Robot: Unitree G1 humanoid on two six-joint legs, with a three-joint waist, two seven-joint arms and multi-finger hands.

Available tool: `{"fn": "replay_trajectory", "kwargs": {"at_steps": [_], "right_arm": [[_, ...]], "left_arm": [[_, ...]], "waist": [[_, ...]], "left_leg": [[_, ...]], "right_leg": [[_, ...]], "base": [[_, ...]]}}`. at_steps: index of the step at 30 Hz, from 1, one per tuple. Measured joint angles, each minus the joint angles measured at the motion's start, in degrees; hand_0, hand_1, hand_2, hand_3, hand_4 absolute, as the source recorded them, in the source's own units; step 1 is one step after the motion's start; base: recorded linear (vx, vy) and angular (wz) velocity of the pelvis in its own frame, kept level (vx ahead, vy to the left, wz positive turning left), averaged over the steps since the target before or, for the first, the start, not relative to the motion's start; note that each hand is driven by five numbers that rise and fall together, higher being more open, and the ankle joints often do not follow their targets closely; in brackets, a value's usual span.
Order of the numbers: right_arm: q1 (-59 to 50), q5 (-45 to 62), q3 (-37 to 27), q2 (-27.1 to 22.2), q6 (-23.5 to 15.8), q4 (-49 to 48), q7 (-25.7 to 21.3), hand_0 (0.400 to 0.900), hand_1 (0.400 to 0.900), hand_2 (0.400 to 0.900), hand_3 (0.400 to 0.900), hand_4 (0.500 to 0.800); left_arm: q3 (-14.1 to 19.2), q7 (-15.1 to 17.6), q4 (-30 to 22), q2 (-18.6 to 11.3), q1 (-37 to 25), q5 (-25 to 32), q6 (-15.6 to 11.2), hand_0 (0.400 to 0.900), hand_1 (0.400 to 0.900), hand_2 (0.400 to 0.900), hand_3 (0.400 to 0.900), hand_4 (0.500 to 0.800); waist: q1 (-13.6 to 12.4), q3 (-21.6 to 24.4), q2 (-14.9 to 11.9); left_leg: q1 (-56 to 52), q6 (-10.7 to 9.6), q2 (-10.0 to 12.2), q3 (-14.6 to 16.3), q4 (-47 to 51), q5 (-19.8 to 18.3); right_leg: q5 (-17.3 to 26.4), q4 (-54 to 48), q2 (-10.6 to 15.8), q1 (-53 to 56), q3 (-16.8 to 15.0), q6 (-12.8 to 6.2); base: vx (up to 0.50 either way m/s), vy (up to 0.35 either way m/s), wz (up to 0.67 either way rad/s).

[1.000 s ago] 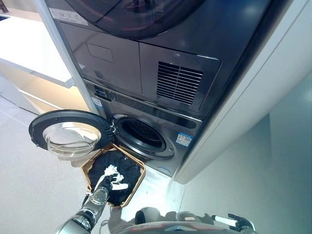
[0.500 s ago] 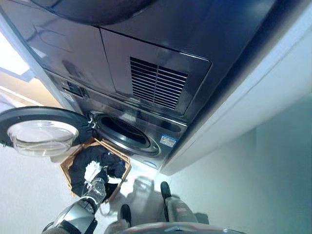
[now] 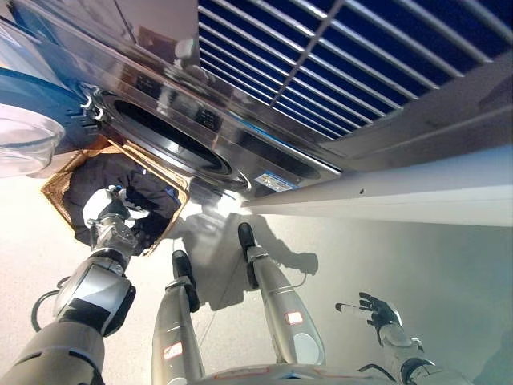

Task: Put the clothes in the basket into the washing machine.

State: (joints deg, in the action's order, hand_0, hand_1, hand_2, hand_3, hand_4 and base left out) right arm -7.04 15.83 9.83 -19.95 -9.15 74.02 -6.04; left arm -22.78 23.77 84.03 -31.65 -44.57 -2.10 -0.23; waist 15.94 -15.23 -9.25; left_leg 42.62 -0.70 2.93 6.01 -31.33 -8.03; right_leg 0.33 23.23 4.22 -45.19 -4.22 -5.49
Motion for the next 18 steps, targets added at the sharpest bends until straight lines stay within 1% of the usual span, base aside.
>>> {"fn": "replay_trajectory", "kwargs": {"at_steps": [3,7,9,12,13,15,16,18], "right_arm": [[0.02,0.03,0.05,0.3,-0.24,-0.02,0.07,0.9,0.9,0.9,0.9,0.8],[0.01,1.07,0.04,0.32,-0.66,-0.04,0.1,0.9,0.9,0.9,0.9,0.8],[0.0,1.1,0.06,0.33,-0.68,-0.08,0.12,0.9,0.9,0.9,0.9,0.8],[0.17,1.12,0.15,0.24,-0.77,-0.09,0.14,0.9,0.9,0.9,0.9,0.8],[0.18,1.13,0.2,0.25,-0.82,-0.12,0.15,0.9,0.9,0.9,0.9,0.8],[0.58,1.14,0.2,0.08,-0.76,-0.07,0.14,0.9,0.9,0.9,0.9,0.8],[0.6,1.15,0.22,0.04,-0.76,-0.09,0.14,0.9,0.9,0.9,0.9,0.8],[0.57,1.24,0.27,-0.05,-0.82,-0.26,0.15,0.9,0.9,0.9,0.9,0.8]], "left_arm": [[0.83,0.44,0.09,-0.88,-1.22,0.99,0.01,0.9,0.9,0.9,0.9,0.8],[0.83,1.49,0.65,-2.18,-2.37,1.36,-0.02,0.9,0.9,0.9,0.9,0.8],[1.22,1.62,0.71,-3.05,-2.68,2.18,0.01,0.9,0.9,0.9,0.9,0.8],[1.27,1.66,1.02,-4.22,-2.89,2.2,0.0,0.9,0.9,0.9,0.9,0.8],[1.23,1.67,1.1,-4.45,-2.92,2.2,0.01,0.9,0.9,0.9,0.9,0.8],[1.18,1.67,1.06,-4.72,-3.01,2.18,0.03,0.9,0.9,0.9,0.9,0.8],[1.17,1.67,1.06,-4.83,-3.05,2.18,0.03,0.9,0.9,0.9,0.9,0.8],[1.16,1.65,1.01,-5.27,-3.41,2.18,0.07,0.9,0.9,0.9,0.9,0.8]], "waist": [[-0.11,0.01,0.01],[-0.32,0.07,0.06],[-0.67,0.09,0.1],[-0.96,0.15,0.2],[-1.16,0.18,0.26],[-1.94,0.18,0.26],[-2.19,0.18,0.26],[-3.25,0.2,0.29]], "left_leg": [[3.0,0.53,-0.07,0.01,-3.47,-1.33],[8.32,1.37,0.16,-0.75,-11.5,-4.74],[11.58,1.43,1.08,-0.89,-16.21,-6.91],[16.15,2.23,1.17,-1.3,-21.77,-8.59],[17.3,2.36,1.06,-1.35,-22.9,-8.72],[20.75,2.86,1.38,-1.48,-27.93,-10.36],[22.33,3.2,1.4,-1.63,-30.08,-11.13],[25.96,3.78,1.92,-1.79,-34.37,-12.51]], "right_leg": [[-0.43,2.31,0.16,-2.55,-0.11,-0.57],[-3.11,9.52,0.19,-7.42,-0.34,-1.22],[-4.55,12.84,-0.2,-10.26,-0.42,-0.81],[-6.02,17.79,-0.14,-14.42,-0.55,-0.92],[-6.09,18.99,-0.18,-15.4,-0.64,-0.99],[-7.58,23.55,-0.29,-18.84,-1.0,-1.35],[-8.31,25.71,-0.43,-20.48,-1.24,-1.09],[-9.38,29.64,-0.74,-23.99,-1.53,-1.5]], "base": [[-0.01,0.037,-0.05],[0.03,0.023,-0.07],[-0.05,0.035,0.0],[-0.06,0.036,-0.03],[-0.05,0.032,-0.05],[-0.04,0.027,-0.01],[-0.04,0.032,0.02],[-0.02,0.015,0.04]]}}
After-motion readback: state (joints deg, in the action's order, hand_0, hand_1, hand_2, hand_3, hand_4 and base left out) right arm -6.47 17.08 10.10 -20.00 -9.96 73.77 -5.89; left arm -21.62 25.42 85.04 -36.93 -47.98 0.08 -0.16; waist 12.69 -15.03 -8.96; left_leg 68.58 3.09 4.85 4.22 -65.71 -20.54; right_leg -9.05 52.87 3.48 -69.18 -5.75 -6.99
